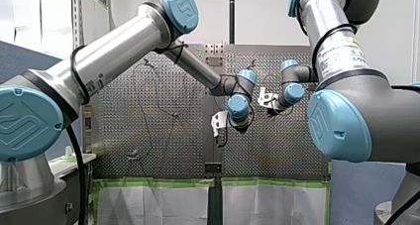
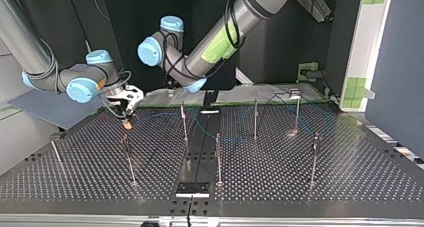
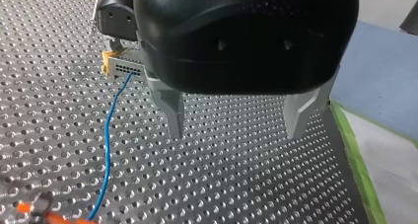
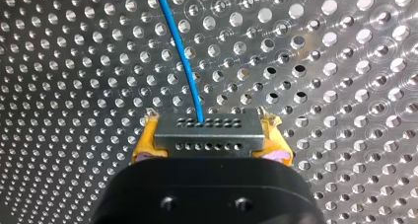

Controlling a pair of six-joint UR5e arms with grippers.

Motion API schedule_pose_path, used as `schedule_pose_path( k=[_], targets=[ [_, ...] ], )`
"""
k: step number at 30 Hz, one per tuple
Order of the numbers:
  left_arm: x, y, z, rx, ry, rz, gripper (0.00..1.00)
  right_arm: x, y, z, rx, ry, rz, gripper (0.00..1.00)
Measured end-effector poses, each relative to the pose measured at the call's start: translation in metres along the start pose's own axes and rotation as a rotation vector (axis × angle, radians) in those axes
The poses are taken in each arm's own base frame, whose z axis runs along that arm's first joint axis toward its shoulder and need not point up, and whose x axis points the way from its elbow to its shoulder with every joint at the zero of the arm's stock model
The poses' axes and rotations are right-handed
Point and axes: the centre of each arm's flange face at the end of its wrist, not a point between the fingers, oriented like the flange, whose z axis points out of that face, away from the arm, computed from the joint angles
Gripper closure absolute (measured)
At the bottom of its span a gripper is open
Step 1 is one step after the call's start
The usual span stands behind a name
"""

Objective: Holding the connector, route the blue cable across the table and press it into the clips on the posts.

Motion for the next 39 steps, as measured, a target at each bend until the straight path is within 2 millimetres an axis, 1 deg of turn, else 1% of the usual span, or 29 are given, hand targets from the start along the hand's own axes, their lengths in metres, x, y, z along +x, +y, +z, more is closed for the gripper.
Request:
schedule_pose_path(
  k=[4, 11, 15, 19, 23, 27, 31, 34, 39],
  targets=[
    [-0.007, -0.01, 0.002, 0.004, -0.029, -0.016, 0.0, 0.0, 0.001, 0.0, -0.001, 0.0, 0.001, 1.0],
    [-0.036, -0.027, 0.006, -0.002, -0.124, -0.07, 0.0, 0.001, 0.003, 0.0, -0.004, 0.001, 0.002, 1.0],
    [-0.047, -0.033, 0.01, 0.003, -0.158, -0.094, 0.0, 0.0, 0.003, 0.0, -0.005, 0.001, 0.003, 1.0],
    [-0.048, -0.036, 0.019, 0.007, -0.17, -0.104, 0.0, 0.0, 0.003, 0.0, -0.005, 0.001, 0.003, 1.0],
    [-0.048, -0.035, 0.033, 0.004, -0.186, -0.12, 0.0, 0.0, 0.003, 0.0, -0.003, 0.001, 0.003, 1.0],
    [-0.062, -0.038, 0.042, 0.018, -0.224, -0.15, 0.0, 0.001, 0.003, 0.0, 0.0, 0.001, 0.003, 1.0],
    [-0.076, -0.044, 0.046, 0.037, -0.257, -0.174, 0.0, 0.001, 0.002, 0.0, 0.001, 0.001, 0.003, 1.0],
    [-0.076, -0.047, 0.051, 0.05, -0.258, -0.177, 0.0, 0.0, 0.002, 0.0, 0.001, 0.001, 0.003, 1.0],
    [-0.062, -0.053, 0.057, 0.058, -0.228, -0.167, 0.0, 0.001, 0.004, 0.0, -0.001, 0.001, 0.005, 1.0]
  ],
)
